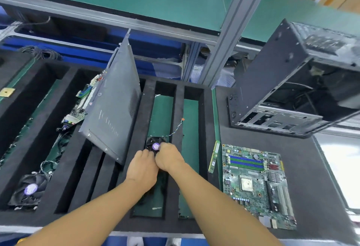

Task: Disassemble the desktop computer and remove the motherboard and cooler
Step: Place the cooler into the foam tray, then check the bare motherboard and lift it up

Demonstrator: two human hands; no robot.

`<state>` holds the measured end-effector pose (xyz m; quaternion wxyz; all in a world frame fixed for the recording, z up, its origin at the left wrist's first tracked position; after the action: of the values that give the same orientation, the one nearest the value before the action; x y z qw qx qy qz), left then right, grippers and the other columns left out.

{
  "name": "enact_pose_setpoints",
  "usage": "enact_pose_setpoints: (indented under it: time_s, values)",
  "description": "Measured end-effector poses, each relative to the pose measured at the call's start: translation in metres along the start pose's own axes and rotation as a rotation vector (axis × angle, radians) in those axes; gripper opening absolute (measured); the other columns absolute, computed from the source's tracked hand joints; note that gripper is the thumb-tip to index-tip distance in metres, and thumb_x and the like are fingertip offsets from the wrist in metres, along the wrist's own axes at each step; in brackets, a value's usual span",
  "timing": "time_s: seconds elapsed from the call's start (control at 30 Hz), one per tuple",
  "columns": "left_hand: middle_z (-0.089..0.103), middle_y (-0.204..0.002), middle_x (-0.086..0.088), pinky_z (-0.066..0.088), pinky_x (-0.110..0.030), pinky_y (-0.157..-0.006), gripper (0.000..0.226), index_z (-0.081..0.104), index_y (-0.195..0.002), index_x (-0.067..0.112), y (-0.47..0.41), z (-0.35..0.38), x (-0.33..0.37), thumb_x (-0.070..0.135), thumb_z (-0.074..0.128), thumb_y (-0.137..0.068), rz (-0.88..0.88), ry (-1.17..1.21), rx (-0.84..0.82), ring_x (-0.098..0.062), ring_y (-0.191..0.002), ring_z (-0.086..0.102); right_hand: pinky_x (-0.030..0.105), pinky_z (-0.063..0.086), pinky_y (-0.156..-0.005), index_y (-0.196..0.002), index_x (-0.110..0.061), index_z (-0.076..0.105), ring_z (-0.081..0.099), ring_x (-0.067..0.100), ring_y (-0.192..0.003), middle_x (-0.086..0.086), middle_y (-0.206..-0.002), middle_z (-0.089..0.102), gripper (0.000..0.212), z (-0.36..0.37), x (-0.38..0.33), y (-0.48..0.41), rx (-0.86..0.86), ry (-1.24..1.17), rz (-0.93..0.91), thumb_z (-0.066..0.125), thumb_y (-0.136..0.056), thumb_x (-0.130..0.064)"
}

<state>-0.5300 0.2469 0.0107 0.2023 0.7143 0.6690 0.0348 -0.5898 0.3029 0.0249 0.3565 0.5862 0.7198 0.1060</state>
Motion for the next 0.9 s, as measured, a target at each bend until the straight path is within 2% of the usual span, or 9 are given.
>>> enact_pose_setpoints:
  time_s: [0.1, 0.17, 0.3, 0.43, 0.53, 0.63, 0.67, 0.8, 0.9]
  values:
    - [0.058, -0.111, 0.000, 0.032, -0.035, -0.078, 0.026, 0.058, -0.109, 0.023, -0.010, -0.022, -0.006, 0.021, 0.037, -0.093, -0.046, 0.149, 0.066, -0.022, -0.099, 0.053, 0.039, 0.052, -0.090, -0.116, -0.007, 0.060, 0.060, 0.037, -0.108, 0.018, -0.123, 0.061, 0.028, -0.026, 0.024, 0.013, 0.080, -0.089, 0.047, 0.044, -0.095, -0.015]
    - [0.061, -0.108, 0.000, 0.042, -0.034, -0.079, 0.019, 0.057, -0.102, 0.022, -0.018, -0.030, 0.000, 0.023, 0.040, -0.093, -0.059, 0.308, 0.073, -0.022, -0.095, 0.058, 0.039, 0.052, -0.089, -0.116, -0.007, 0.058, 0.061, 0.037, -0.107, 0.017, -0.123, 0.061, 0.027, -0.043, 0.046, 0.021, 0.142, -0.133, 0.097, 0.042, -0.099, -0.020]
    - [0.065, -0.099, 0.001, 0.052, -0.036, -0.082, 0.010, 0.055, -0.097, 0.022, -0.032, -0.033, 0.034, 0.022, 0.047, -0.091, -0.069, 0.831, -0.027, -0.026, -0.091, 0.062, 0.036, 0.049, -0.084, -0.115, -0.005, 0.055, 0.061, 0.036, -0.110, 0.017, -0.122, 0.059, 0.024, -0.069, 0.102, 0.043, 0.298, -0.107, 0.245, 0.047, -0.097, -0.020]
    - [0.067, -0.094, 0.004, 0.051, -0.031, -0.080, 0.008, 0.057, -0.091, 0.024, -0.042, -0.044, 0.074, 0.021, 0.049, -0.089, -0.059, 0.954, -0.063, -0.020, -0.087, 0.060, 0.036, 0.053, -0.085, -0.113, -0.005, 0.059, 0.065, 0.030, -0.108, 0.013, -0.117, 0.064, 0.020, -0.073, 0.150, 0.057, 0.330, 0.002, 0.353, 0.054, -0.094, -0.011]
    - [0.068, -0.094, 0.005, 0.048, -0.025, -0.079, 0.009, 0.061, -0.093, 0.026, -0.047, -0.041, 0.094, 0.021, 0.053, -0.091, -0.096, 1.065, -0.080, -0.015, -0.089, 0.060, 0.034, 0.054, -0.083, -0.113, -0.005, 0.059, 0.067, 0.027, -0.107, 0.011, -0.115, 0.067, 0.020, -0.066, 0.169, 0.058, 0.312, 0.045, 0.361, 0.051, -0.096, -0.010]
    - [0.066, -0.093, 0.010, 0.041, -0.006, -0.063, 0.014, 0.066, -0.102, 0.026, -0.055, -0.036, 0.110, 0.021, 0.056, -0.094, -0.090, 1.141, -0.087, -0.007, -0.083, 0.060, 0.033, 0.054, -0.081, -0.118, -0.004, 0.057, 0.068, 0.025, -0.106, 0.011, -0.116, 0.068, 0.022, -0.060, 0.176, 0.052, 0.300, 0.122, 0.311, 0.049, -0.100, -0.015]
    - [0.066, -0.095, 0.011, 0.038, -0.004, -0.061, 0.017, 0.067, -0.106, 0.026, -0.057, -0.035, 0.113, 0.020, 0.055, -0.095, -0.099, 1.156, -0.095, -0.006, -0.084, 0.061, 0.032, 0.053, -0.081, -0.118, -0.004, 0.057, 0.068, 0.025, -0.105, 0.011, -0.116, 0.068, 0.021, -0.059, 0.178, 0.050, 0.297, 0.139, 0.296, 0.048, -0.101, -0.013]
    - [0.072, -0.101, 0.006, 0.052, -0.024, -0.084, 0.019, 0.068, -0.105, 0.027, -0.064, -0.026, 0.118, 0.016, 0.055, -0.096, -0.160, 1.228, -0.164, -0.013, -0.089, 0.069, 0.035, 0.054, -0.084, -0.125, 0.000, 0.052, 0.067, 0.027, -0.108, 0.014, -0.120, 0.066, 0.028, -0.056, 0.178, 0.042, 0.274, 0.196, 0.246, 0.044, -0.099, 0.000]
    - [0.072, -0.099, 0.007, 0.052, -0.028, -0.089, 0.017, 0.066, -0.097, 0.031, -0.066, -0.024, 0.117, 0.017, 0.058, -0.094, -0.182, 1.243, -0.162, -0.012, -0.089, 0.069, 0.035, 0.055, -0.083, -0.125, 0.001, 0.049, 0.068, 0.028, -0.108, 0.016, -0.120, 0.066, 0.029, -0.054, 0.176, 0.043, 0.274, 0.220, 0.204, 0.045, -0.097, 0.005]
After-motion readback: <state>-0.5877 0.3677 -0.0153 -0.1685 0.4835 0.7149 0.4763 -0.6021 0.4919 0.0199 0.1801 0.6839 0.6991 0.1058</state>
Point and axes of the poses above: each hand's wrist, its own y-axis away from the middle knuckle, its own z-axis out of the palm, x = y × z, the point moved 8 cm from there along -y, towards the middle knuckle
